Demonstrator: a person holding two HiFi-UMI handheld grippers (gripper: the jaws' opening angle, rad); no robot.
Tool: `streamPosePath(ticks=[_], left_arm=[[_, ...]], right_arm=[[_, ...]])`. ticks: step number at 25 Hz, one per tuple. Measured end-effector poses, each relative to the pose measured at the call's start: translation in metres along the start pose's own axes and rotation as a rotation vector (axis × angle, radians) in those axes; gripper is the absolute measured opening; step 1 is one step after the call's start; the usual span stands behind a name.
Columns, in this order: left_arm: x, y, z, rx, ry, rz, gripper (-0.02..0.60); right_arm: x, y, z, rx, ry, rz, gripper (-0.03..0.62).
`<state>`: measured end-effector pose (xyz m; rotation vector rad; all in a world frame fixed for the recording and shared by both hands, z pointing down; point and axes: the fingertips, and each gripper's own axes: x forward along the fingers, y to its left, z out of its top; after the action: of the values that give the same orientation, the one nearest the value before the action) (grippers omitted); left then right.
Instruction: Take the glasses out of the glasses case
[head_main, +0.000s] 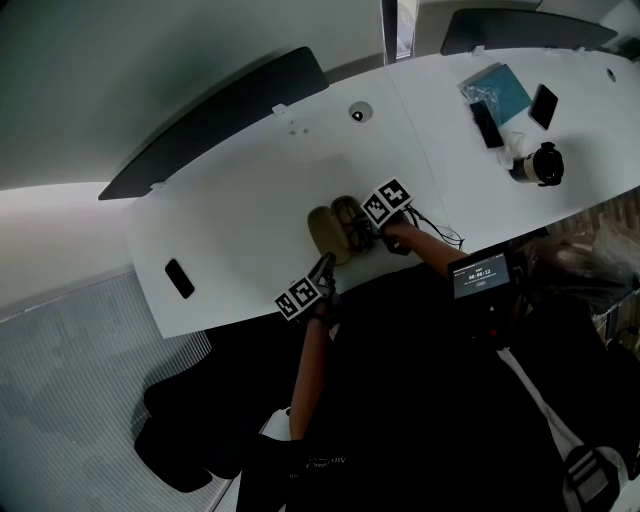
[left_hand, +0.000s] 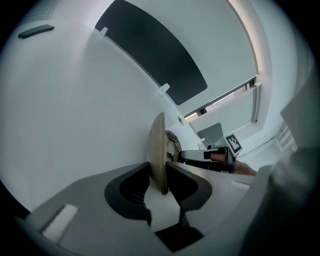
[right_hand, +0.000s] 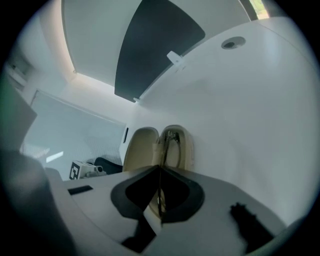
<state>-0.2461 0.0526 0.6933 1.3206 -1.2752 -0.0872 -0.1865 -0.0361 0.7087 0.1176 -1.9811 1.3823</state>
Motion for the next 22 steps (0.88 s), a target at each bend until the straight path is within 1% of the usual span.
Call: streamPosePath(ticks=[4,8,14,19,22], left_arm=[[-0.002,-0.002,0.000,-0.007,0.000,-0.033,0.110],[-0.003,-0.001,-0.001,-0.024,-0.005,-0.043,0.112],[-0.006,-0.001,0.005,-0.046,-0.032,-0.056,0.118],[-0.010,-0.010,0.010,-0.036,-0.030,-0.081,0.135],[-0.016,-0.015,0.014,-0.043,-0.052,-0.101,0.138]], right_arm=[[-0.006,-0.001,-0.003,0.052,-0.046,0.062,0.020],[-0.012,0.002,-0.003,0.059,-0.064,0.107,0.020],[-0.022,0.020,0.004,0.093,-0.109,0.201,0.020],[-0.041,0.041,0.015,0.111,-0.170,0.287,0.020],[-0.058,0.043,0.019,0.115,-0.212,0.316,0.020]])
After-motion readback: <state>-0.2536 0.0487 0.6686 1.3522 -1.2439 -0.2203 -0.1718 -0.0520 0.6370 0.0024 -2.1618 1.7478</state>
